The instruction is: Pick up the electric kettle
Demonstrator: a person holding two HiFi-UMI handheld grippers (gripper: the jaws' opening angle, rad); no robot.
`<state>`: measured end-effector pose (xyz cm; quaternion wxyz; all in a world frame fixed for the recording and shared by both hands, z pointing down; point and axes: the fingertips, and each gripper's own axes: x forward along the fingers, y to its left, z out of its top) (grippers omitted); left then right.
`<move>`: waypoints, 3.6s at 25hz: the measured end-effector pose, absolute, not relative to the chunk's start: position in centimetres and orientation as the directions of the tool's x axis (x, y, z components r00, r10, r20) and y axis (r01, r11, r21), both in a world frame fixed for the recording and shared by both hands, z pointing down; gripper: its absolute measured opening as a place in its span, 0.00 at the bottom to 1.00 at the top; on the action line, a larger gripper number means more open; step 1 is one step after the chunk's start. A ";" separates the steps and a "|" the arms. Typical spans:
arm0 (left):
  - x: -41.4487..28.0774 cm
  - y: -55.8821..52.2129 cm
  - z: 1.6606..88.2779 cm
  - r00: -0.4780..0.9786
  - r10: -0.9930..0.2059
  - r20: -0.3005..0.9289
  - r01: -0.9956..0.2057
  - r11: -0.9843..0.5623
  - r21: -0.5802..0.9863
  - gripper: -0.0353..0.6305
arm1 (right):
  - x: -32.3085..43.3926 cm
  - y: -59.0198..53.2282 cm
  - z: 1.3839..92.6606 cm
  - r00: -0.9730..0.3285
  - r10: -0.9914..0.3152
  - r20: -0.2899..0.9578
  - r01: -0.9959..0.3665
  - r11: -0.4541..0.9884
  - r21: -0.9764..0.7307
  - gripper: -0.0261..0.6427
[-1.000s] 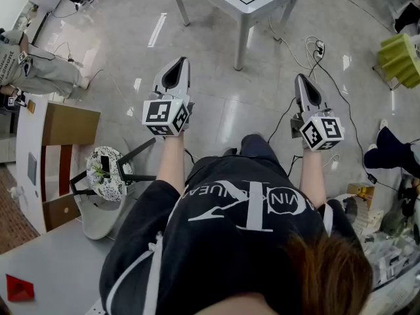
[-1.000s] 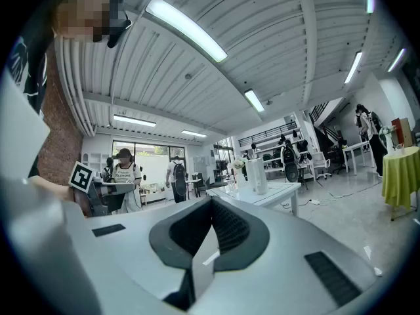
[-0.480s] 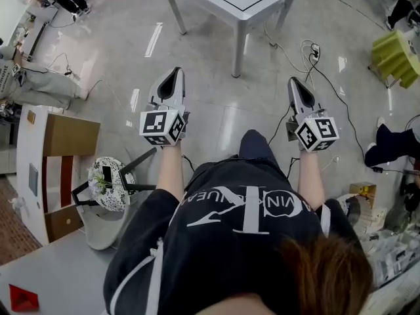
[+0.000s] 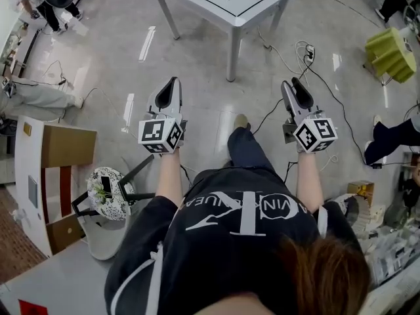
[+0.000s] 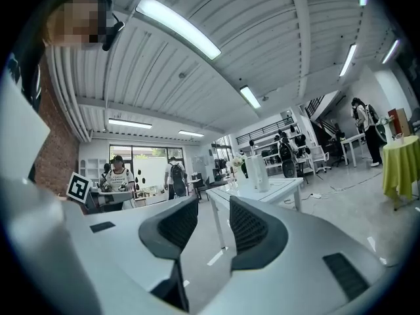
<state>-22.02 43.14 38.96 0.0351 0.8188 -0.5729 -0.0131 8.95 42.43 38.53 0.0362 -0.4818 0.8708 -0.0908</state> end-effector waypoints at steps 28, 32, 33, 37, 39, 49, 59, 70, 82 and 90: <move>-18.2 18.8 38.5 0.370 -0.927 0.056 -0.928 -0.366 0.071 0.06 | 10.5 18.7 40.3 -0.596 -0.799 0.084 -0.796 0.573 -0.195 0.29; -17.5 16.4 38.4 0.368 -0.929 0.046 -0.928 -0.363 0.082 0.06 | 10.7 16.0 40.2 -0.610 -0.789 0.076 -0.784 0.587 -0.202 0.29; -17.4 15.9 38.4 0.365 -0.930 0.044 -0.929 -0.360 0.087 0.06 | 10.7 15.5 40.3 -0.616 -0.784 0.076 -0.780 0.592 -0.203 0.29; -16.8 14.6 38.9 0.359 -0.932 0.049 -0.931 -0.354 0.087 0.06 | 10.9 14.2 40.8 -0.632 -0.771 0.078 -0.767 0.607 -0.210 0.29; -16.6 14.1 39.1 0.359 -0.932 0.055 -0.932 -0.354 0.084 0.06 | 11.2 13.7 41.1 -0.633 -0.770 0.079 -0.765 0.606 -0.218 0.29; -16.0 12.8 39.4 0.359 -0.930 0.078 -0.932 -0.353 0.080 0.06 | 11.2 11.7 41.6 -0.652 -0.754 0.081 -0.745 0.617 -0.253 0.29; -16.0 8.8 41.0 0.382 -0.916 0.123 -0.923 -0.371 0.100 0.06 | 9.7 7.3 41.6 -0.672 -0.734 0.101 -0.730 0.633 -0.256 0.30; -16.1 -0.6 39.9 0.428 -0.899 0.096 -0.902 -0.419 0.101 0.06 | 7.8 -1.1 40.9 -0.668 -0.738 0.098 -0.734 0.631 -0.253 0.30; -16.5 -9.4 39.3 0.491 -0.866 0.091 -0.870 -0.483 0.099 0.06 | 6.6 -8.8 39.5 -0.636 -0.766 0.094 -0.761 0.603 -0.238 0.31; -16.1 -13.4 39.7 0.545 -0.834 0.087 -0.837 -0.536 0.106 0.06 | 6.5 -12.2 38.2 -0.624 -0.778 0.071 -0.772 0.601 -0.205 0.33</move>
